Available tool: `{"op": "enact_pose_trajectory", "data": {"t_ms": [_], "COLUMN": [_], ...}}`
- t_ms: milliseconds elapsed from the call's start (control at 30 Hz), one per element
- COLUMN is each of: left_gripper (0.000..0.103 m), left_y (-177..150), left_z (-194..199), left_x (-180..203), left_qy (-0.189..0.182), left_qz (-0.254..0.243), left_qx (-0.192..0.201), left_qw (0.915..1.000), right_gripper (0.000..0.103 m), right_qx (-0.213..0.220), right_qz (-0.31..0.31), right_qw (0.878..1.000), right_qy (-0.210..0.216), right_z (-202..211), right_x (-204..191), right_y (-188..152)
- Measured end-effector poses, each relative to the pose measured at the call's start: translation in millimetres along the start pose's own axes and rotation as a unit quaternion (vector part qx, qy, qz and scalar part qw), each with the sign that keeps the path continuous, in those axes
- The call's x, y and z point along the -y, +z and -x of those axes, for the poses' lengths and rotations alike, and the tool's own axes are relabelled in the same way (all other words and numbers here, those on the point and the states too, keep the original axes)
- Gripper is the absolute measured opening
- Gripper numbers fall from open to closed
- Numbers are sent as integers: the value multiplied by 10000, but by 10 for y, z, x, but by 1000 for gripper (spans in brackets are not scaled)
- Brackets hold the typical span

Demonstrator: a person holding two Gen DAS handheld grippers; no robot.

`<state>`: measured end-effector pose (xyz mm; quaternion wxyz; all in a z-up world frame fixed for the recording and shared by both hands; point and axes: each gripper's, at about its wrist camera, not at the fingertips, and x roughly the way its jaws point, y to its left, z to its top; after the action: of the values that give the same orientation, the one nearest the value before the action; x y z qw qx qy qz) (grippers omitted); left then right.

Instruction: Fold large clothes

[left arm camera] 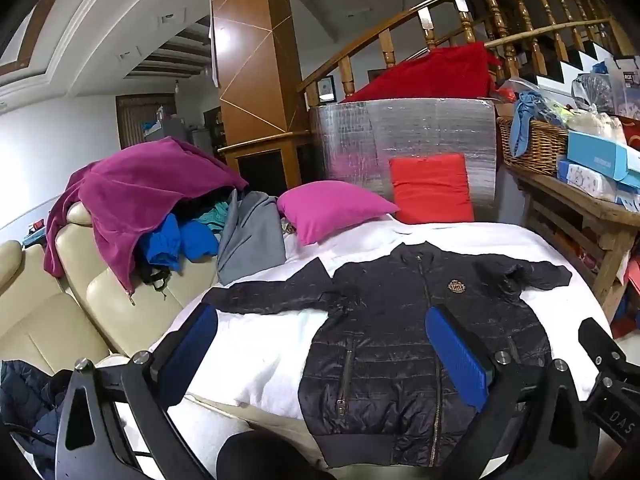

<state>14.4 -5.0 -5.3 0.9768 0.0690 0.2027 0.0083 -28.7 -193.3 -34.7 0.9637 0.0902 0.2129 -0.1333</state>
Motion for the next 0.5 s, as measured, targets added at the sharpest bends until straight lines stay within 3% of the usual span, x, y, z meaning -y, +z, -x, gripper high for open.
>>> {"op": "enact_pose_trajectory", "data": {"t_ms": [500], "left_gripper": [103], "left_y": [-26], "left_z": [-26], "left_x": [-72], "left_qy": [20], "left_qz": [82], "left_qx": [26], "left_qw": [10000], "right_gripper": [103], "right_qx": [-41], "right_qz": [-46], "right_qw": [10000], "right_qy": [48], "right_z": [-10], "right_x": [20], "right_y": [-19]}}
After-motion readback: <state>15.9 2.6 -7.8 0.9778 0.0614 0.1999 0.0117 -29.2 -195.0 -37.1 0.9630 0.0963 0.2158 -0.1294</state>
